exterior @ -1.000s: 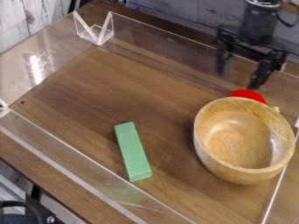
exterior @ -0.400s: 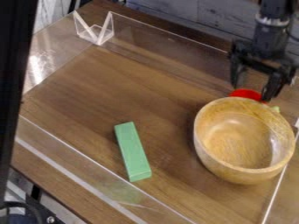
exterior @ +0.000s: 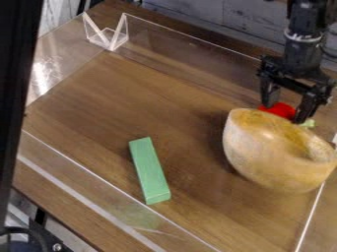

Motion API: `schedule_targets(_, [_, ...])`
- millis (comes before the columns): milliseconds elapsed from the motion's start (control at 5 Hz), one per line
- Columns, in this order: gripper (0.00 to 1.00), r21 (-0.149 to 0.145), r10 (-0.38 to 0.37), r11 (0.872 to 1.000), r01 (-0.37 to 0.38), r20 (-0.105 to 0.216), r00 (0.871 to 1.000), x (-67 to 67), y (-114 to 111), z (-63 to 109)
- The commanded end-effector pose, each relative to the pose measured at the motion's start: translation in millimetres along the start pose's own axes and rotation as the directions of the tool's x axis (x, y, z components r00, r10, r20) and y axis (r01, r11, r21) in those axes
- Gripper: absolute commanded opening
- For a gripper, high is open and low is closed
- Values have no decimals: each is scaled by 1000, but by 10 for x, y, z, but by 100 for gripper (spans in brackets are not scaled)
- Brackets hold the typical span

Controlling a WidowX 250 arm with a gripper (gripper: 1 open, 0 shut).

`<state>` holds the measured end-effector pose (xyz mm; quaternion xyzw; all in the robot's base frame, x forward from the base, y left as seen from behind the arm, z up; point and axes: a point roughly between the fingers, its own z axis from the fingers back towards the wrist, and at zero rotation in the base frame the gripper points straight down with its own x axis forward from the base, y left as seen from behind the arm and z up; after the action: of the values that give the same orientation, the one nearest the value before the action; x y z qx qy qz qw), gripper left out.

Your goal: Move the red object to the left side of the table

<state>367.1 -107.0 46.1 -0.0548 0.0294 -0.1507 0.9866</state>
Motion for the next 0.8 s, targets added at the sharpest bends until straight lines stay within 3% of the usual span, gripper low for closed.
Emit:
schedule_targets(0, [100, 6, -32, 999, 32, 17, 999, 44, -123, 51])
schedule_targets(200, [0, 10, -38, 999, 38, 16, 999, 83, -192, 36])
schedule_targets(400, [0, 29, -107, 994, 107, 19, 994, 80, -207, 91])
schedule_targets(600, [0, 45, -182, 982, 182, -2, 983, 88, -165, 63])
